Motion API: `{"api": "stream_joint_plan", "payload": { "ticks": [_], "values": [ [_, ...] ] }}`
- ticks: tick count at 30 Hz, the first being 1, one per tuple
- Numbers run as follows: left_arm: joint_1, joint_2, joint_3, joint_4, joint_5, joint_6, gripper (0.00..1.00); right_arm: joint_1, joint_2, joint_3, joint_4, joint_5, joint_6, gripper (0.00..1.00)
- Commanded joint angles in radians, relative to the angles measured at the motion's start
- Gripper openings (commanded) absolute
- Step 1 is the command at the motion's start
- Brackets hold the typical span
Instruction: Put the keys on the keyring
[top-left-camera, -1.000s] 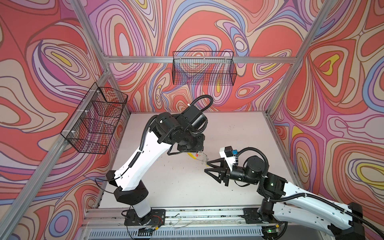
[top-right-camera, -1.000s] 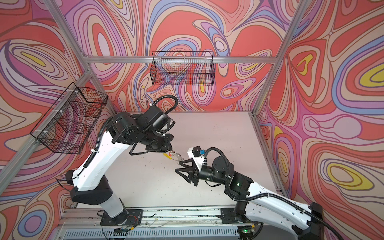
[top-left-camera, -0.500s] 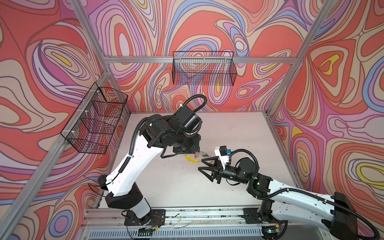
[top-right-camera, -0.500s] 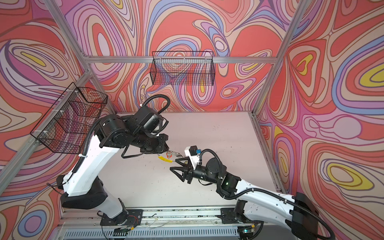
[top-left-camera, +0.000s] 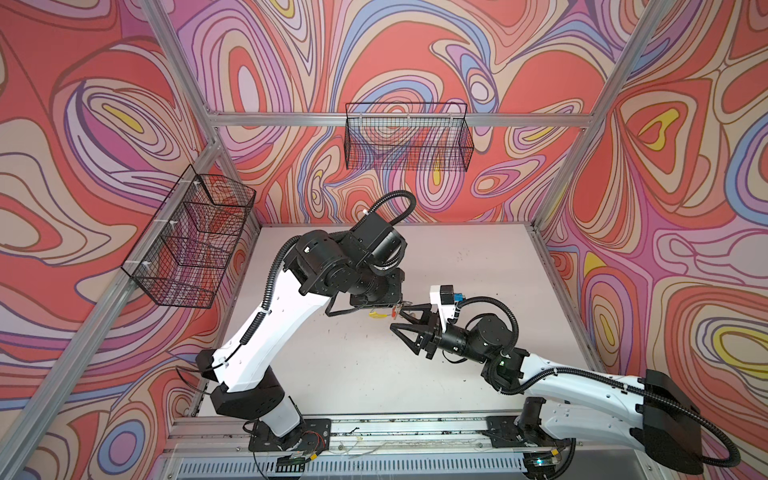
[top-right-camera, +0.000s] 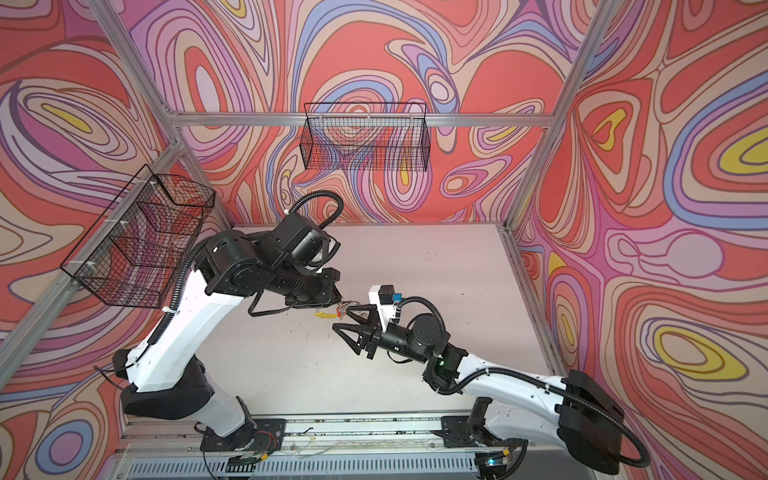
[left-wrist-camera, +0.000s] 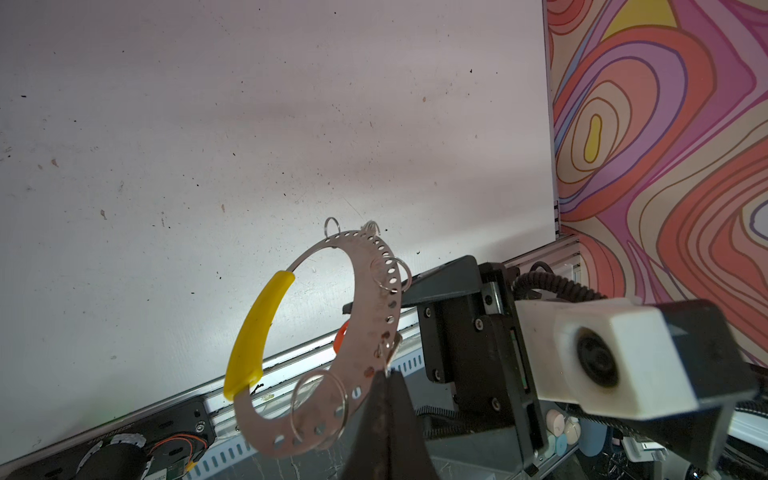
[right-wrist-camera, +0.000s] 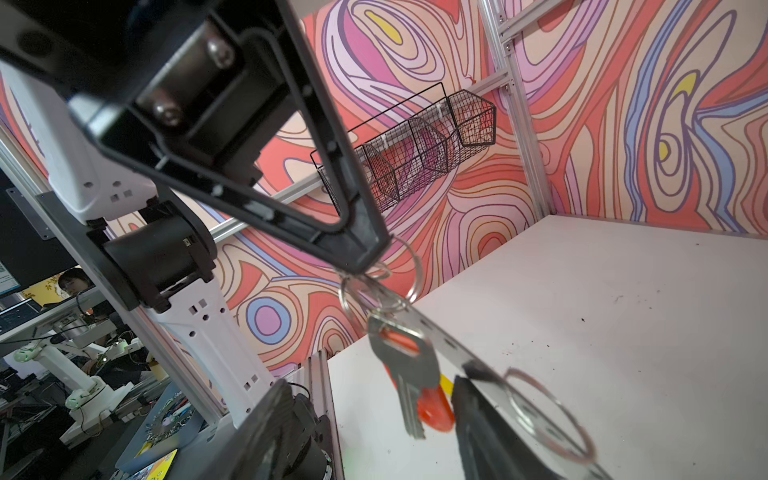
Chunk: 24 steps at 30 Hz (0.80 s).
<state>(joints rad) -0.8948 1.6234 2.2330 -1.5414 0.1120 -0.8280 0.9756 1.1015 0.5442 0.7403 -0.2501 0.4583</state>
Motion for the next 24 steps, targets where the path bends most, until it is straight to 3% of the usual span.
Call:
{"api": "stream_joint_plan", "payload": {
  "ticks": [1, 16, 24],
  "values": [
    [0.003, -0.034, -0.011, 0.015, 0.008, -0.022, 0.00, -0.003, 0.001, -0.016, 0.097, 0.027, 0.003, 0.63],
    [0.003, -0.048, -0.041, 0.044, 0.032, -0.033, 0.00, -0.014, 0.078, -0.001, 0.168, 0.011, 0.013, 0.45],
    [0.003, -0.050, -0.052, 0.049, 0.028, -0.030, 0.00, -0.017, 0.038, -0.012, 0.179, 0.015, 0.013, 0.20]
  ]
}}
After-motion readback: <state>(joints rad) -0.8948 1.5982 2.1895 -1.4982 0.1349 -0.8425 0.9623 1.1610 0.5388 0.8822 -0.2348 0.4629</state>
